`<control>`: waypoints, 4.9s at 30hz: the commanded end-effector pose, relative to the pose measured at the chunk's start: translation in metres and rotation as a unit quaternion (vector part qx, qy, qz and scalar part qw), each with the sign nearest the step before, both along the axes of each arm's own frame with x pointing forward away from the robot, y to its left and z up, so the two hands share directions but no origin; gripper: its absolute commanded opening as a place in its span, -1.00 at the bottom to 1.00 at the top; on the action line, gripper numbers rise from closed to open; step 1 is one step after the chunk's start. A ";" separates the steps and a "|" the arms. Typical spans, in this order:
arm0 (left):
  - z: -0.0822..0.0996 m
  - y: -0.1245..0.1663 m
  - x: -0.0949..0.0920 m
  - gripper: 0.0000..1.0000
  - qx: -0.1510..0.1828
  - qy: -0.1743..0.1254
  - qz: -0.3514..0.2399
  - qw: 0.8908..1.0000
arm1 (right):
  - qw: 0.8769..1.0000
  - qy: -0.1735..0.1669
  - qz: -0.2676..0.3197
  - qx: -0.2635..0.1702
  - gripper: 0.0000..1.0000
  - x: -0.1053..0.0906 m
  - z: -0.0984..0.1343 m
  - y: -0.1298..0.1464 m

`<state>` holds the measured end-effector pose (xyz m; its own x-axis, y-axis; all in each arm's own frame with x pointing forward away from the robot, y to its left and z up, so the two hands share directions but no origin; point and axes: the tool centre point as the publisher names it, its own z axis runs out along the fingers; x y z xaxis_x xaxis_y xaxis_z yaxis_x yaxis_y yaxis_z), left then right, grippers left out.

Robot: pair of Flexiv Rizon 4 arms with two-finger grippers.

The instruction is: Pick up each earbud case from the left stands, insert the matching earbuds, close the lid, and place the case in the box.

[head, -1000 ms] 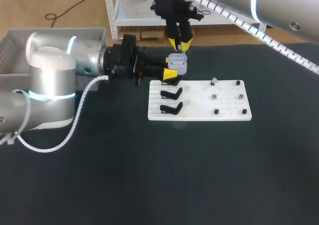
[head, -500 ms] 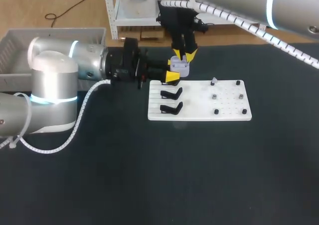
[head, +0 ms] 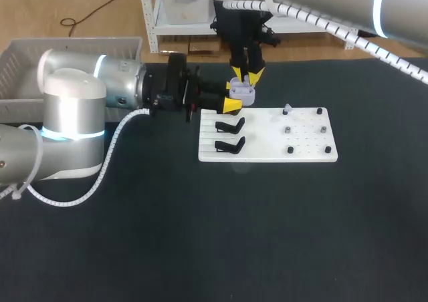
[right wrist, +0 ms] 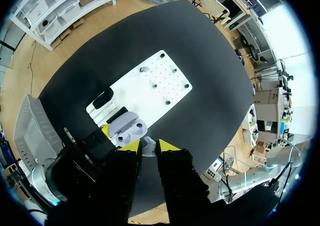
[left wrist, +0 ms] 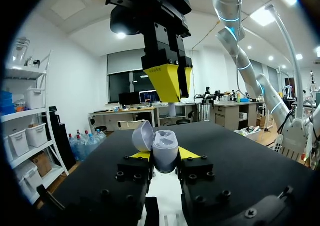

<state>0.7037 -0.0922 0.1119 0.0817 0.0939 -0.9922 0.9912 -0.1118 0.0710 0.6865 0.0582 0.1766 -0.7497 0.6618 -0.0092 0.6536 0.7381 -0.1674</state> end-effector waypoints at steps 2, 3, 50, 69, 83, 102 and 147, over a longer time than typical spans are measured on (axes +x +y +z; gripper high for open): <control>0.000 0.001 -0.002 -1.00 -0.001 -0.001 0.006 1.000 | 1.000 -0.002 -0.001 0.002 -1.00 -0.004 -0.003 0.000; 0.000 0.001 -0.002 -1.00 -0.001 -0.001 0.006 1.000 | 1.000 -0.001 -0.001 0.001 -1.00 -0.004 -0.004 0.000; 0.000 0.001 -0.002 -1.00 -0.001 -0.001 0.006 1.000 | 0.999 0.004 -0.027 -0.026 -1.00 0.014 -0.026 0.000; 0.000 0.001 -0.002 -1.00 -0.001 -0.001 0.006 1.000 | 0.999 -0.012 -0.033 -0.004 1.00 0.002 -0.011 -0.005; 0.000 0.001 -0.002 -1.00 -0.001 -0.001 0.006 1.000 | 0.991 -0.109 -0.029 0.076 0.79 -0.009 0.045 -0.059; 0.000 0.001 -0.002 -1.00 -0.001 -0.001 0.006 1.000 | 0.985 -0.096 -0.066 0.125 1.00 0.025 0.031 -0.124; 0.000 0.001 -0.002 -1.00 -0.001 -0.001 0.006 1.000 | 0.979 -0.166 -0.041 0.114 1.00 0.035 0.021 -0.136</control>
<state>0.7032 -0.0917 0.1125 0.0798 0.0941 -0.9924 0.9921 -0.1042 0.0700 0.7304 -0.0725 0.2099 -0.6680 0.7438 -0.0219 0.7314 0.6618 0.1645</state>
